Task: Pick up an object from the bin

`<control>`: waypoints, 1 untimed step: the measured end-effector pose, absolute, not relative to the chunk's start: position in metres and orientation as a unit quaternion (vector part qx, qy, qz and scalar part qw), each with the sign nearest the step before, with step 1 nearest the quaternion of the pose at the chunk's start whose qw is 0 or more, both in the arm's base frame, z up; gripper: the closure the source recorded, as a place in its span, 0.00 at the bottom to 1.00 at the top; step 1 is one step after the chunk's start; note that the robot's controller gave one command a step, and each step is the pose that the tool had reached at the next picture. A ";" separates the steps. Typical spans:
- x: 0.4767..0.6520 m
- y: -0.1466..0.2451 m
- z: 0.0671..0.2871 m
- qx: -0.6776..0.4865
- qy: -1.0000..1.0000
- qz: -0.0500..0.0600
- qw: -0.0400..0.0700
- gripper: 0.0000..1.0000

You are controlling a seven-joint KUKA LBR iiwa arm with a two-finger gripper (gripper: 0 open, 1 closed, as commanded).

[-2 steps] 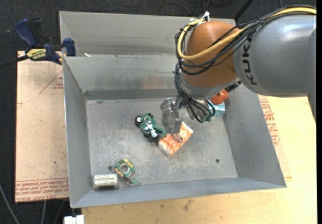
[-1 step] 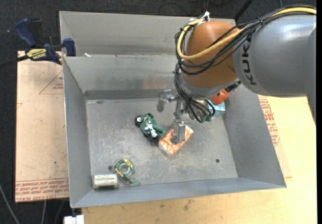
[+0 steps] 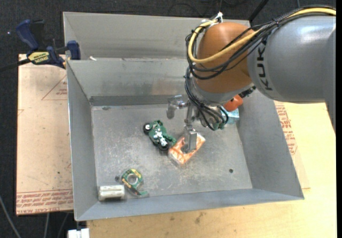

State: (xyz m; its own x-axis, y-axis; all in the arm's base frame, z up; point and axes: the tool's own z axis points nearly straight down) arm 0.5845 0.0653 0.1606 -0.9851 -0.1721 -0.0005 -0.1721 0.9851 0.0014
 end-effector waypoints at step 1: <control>0.573 0.033 0.124 -0.126 0.992 0.001 0.003 0.00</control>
Offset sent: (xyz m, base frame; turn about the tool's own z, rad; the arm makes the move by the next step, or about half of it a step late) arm 0.0206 -0.0652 -0.0841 0.1065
